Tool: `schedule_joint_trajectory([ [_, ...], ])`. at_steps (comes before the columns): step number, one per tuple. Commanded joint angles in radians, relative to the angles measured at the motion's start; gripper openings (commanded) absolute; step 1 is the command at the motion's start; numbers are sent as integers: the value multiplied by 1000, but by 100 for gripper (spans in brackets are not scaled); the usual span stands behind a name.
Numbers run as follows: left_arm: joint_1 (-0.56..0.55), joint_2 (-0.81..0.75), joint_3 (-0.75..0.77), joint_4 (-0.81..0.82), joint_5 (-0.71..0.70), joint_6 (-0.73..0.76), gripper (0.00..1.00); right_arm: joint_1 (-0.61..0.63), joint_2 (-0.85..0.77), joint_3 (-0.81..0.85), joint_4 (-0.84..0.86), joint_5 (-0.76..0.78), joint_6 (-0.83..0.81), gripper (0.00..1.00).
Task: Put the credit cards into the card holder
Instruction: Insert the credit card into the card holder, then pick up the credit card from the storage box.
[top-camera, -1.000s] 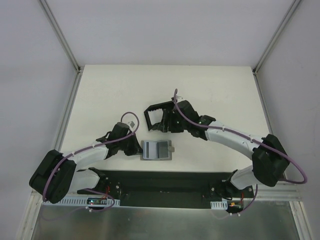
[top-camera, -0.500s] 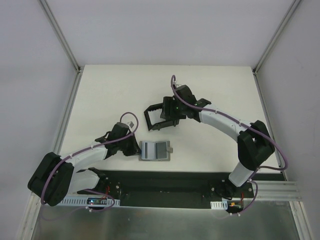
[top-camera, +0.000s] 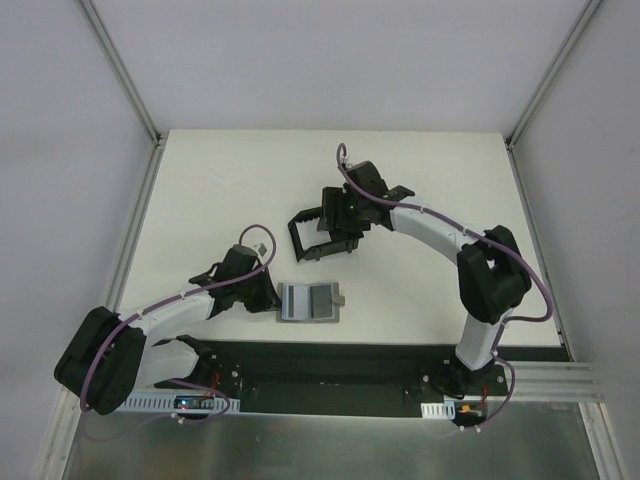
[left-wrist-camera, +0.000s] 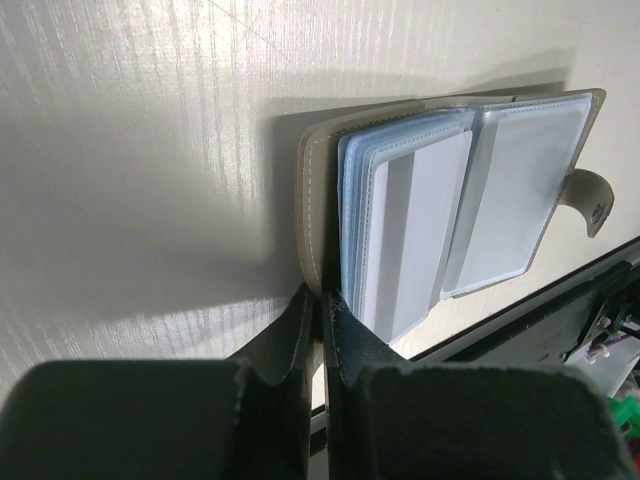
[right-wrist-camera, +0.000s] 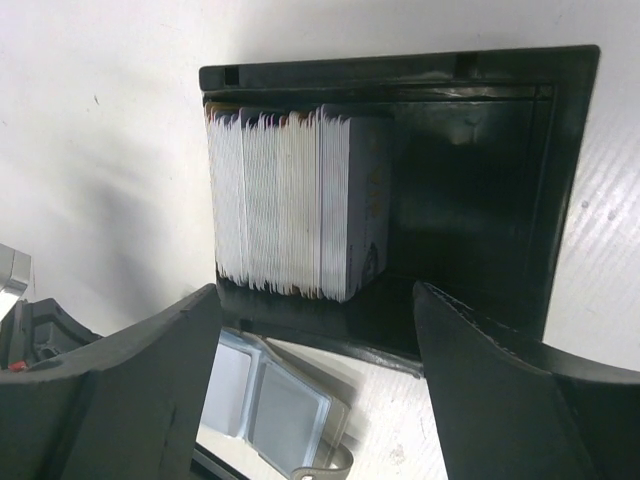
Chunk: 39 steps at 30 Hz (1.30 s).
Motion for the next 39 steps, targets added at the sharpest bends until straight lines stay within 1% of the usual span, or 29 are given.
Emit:
schedule_joint_trajectory([
  [1,-2,-5,10,-42,-40,29,0,-10,41,75,-12,-53,-28,80],
  [13,-1,-5,4,-42,-46,33,0,-16,234,225,-55,-114,-26,82],
  [18,-2,1,4,-42,-48,33,0,-16,270,242,-65,-152,-16,82],
  [23,-1,14,10,-42,-46,39,0,-18,280,238,-53,-227,-2,82],
  [30,-1,17,10,-42,-46,39,0,-44,218,172,31,-281,40,73],
  [32,-1,18,10,-42,-46,39,0,-49,201,161,39,-286,41,68],
  [34,-1,18,12,-42,-46,42,0,-52,193,153,42,-286,44,65],
  [36,-2,21,12,-42,-45,42,0,-53,188,149,43,-292,46,60],
  [38,-2,23,15,-42,-46,47,0,-52,187,144,45,-295,49,59],
  [39,-1,23,15,-42,-45,46,0,-52,185,139,48,-295,50,55],
])
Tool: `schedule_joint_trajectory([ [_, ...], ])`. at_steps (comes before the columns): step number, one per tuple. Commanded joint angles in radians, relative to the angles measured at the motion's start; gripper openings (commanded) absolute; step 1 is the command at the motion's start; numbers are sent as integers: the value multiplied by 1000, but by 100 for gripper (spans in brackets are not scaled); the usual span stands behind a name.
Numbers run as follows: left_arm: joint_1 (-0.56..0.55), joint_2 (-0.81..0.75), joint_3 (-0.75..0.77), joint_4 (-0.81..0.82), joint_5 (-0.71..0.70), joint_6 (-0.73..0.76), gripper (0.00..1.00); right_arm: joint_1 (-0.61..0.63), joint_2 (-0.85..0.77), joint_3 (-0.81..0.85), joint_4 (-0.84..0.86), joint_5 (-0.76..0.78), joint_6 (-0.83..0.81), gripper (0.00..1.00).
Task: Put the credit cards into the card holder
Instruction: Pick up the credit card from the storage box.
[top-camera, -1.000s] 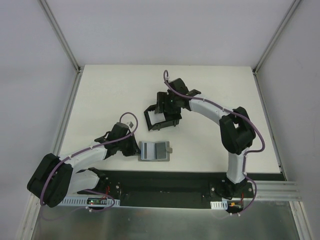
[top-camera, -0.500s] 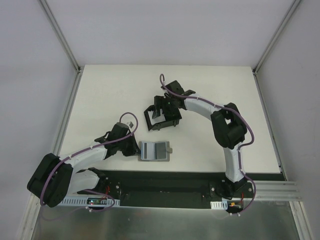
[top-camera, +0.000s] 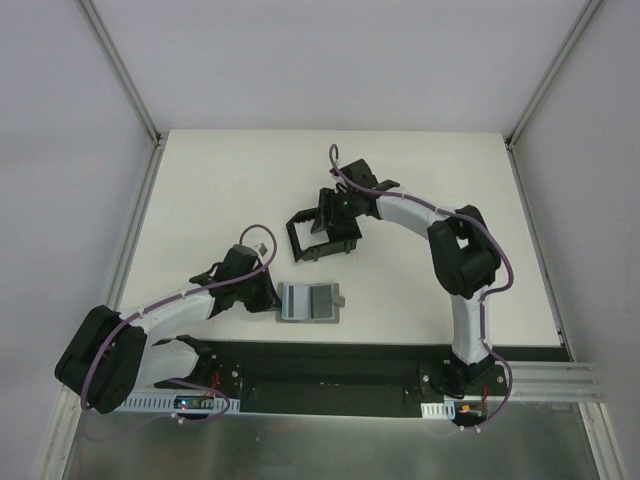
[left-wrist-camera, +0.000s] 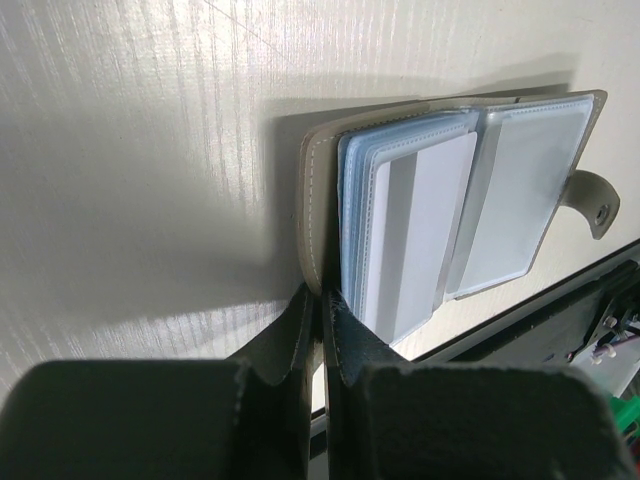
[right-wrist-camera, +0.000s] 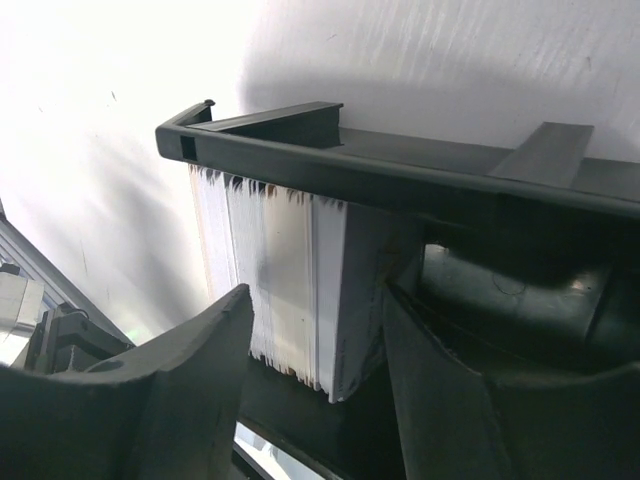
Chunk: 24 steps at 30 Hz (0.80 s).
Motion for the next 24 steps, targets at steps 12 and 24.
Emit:
schedule_joint_trajectory([
  [12,-1,26,11,-42,-41,35,0,-5,-89,-26,37,-30,26,37],
  [24,-2,42,12,-40,-39,40,0,-17,-104,-45,34,-25,23,23],
])
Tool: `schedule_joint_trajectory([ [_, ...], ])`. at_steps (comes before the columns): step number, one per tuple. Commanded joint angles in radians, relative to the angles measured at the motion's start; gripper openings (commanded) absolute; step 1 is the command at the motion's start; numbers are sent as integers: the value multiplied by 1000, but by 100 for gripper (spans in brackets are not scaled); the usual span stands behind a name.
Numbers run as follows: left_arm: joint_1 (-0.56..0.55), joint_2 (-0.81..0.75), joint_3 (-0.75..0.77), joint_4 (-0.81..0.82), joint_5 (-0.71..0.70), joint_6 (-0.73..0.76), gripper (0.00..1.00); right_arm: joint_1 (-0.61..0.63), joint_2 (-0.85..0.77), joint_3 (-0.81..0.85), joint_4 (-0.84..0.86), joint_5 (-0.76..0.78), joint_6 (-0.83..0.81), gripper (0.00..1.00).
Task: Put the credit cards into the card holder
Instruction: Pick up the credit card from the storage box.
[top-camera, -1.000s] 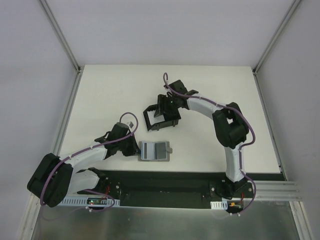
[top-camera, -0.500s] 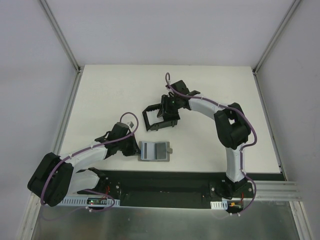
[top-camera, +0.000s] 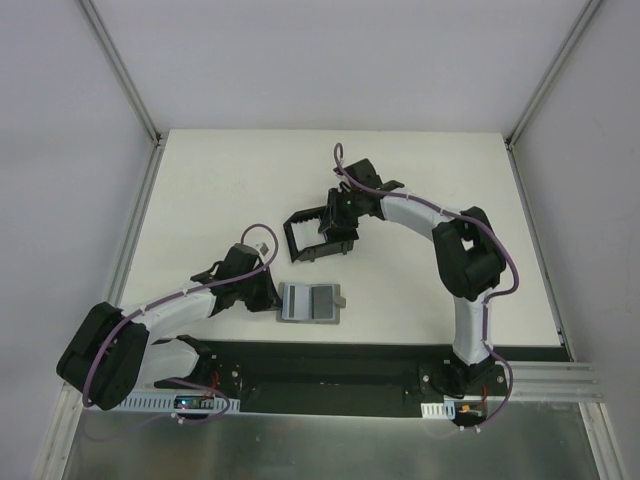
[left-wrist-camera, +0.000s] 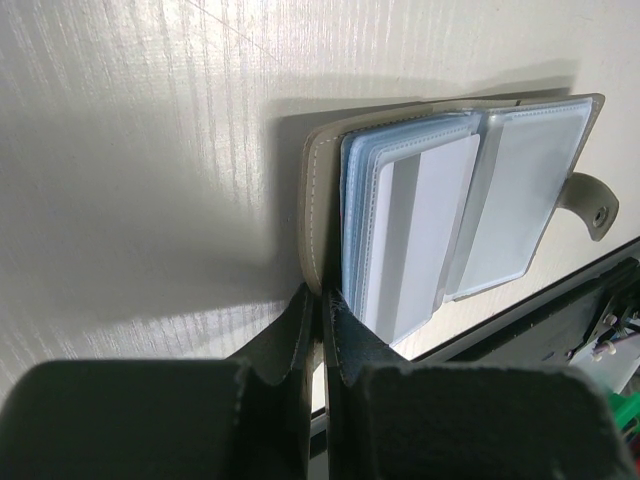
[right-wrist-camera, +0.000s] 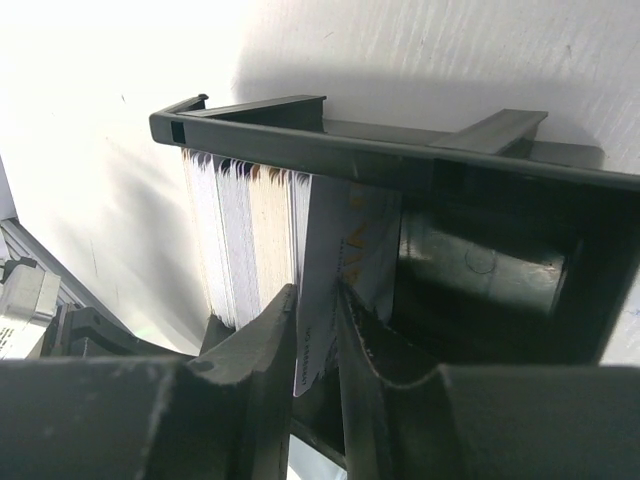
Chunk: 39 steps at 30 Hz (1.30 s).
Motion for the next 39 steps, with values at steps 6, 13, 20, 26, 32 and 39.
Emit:
schedule_joint_trajectory([
  [6,-2,25,3,-39,-37,31,0,-21,-72,-25,11,-6,-2,18],
  [13,-2,34,5,-37,-32,34,0,-27,-48,-13,-8,11,-18,11],
  [20,-1,37,5,-34,-30,35,0,-24,-14,24,-60,59,-39,9],
  [26,-1,50,13,-31,-26,40,0,-9,18,73,-95,89,-60,14],
  [32,-1,57,13,-30,-26,44,0,-3,49,120,-137,114,-76,15],
  [39,-1,65,13,-27,-24,44,0,2,80,172,-190,146,-99,15],
])
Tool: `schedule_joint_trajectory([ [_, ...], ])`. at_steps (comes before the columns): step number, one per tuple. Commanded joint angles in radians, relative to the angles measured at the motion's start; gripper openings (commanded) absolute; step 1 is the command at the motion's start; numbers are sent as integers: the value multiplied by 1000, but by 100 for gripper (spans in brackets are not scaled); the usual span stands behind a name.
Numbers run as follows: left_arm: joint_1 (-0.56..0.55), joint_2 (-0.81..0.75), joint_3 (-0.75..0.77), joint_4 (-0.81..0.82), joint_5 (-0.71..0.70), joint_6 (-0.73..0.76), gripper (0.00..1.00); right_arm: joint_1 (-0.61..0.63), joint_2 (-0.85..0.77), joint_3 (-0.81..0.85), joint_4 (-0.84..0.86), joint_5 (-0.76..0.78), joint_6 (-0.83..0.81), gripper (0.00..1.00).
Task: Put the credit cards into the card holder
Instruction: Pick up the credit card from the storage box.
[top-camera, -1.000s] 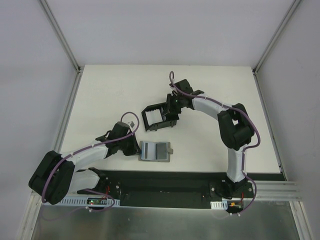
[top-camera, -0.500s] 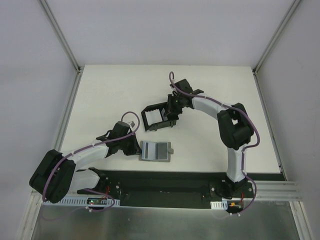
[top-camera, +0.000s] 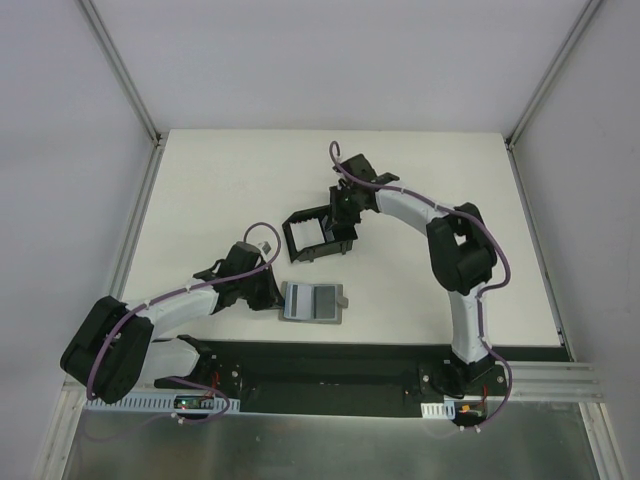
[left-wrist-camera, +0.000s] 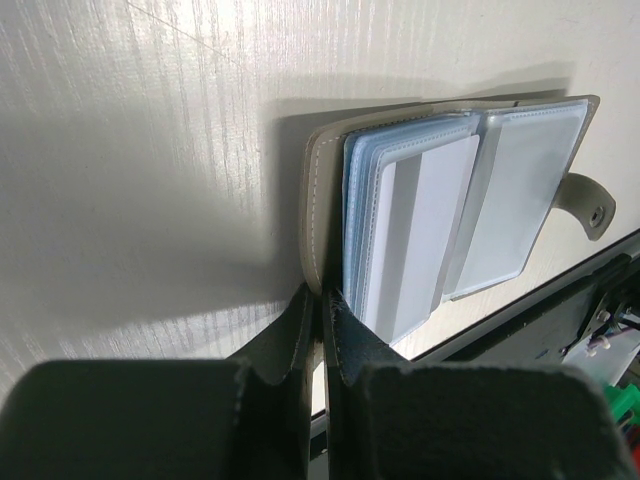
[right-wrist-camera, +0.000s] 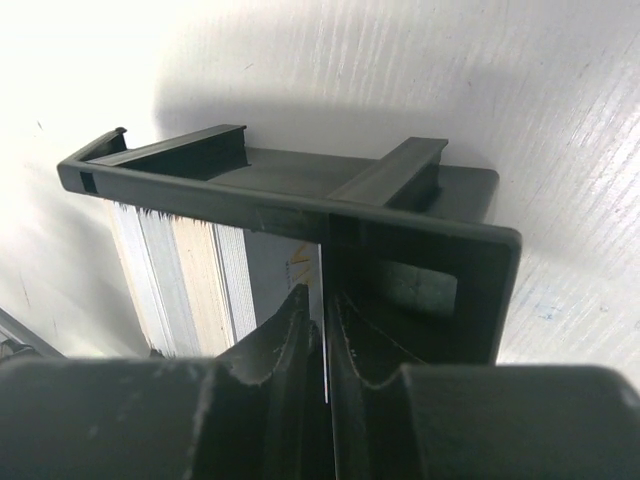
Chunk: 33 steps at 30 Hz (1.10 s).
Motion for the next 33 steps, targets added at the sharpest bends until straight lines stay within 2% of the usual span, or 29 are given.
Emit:
schedule_joint_trajectory([
  [1,-1,28,-2,-49,-37,40,0,10,21,72,-70,42,-31,15],
  [4,-1,27,-2,-48,-38,39,0,17,32,89,-85,47,-43,14],
  [8,-1,23,0,-48,-35,40,0,19,18,81,-87,77,-52,0],
  [18,-1,-38,-8,-49,-14,37,0,19,-229,21,-67,211,-113,0],
  [24,-1,-84,-6,-54,19,26,0,42,-442,-156,28,245,-48,0],
  [29,-2,-168,18,-82,80,-9,0,200,-626,-445,195,380,150,0],
  [33,-2,-251,55,-129,97,-38,0,373,-674,-580,301,476,314,0],
])
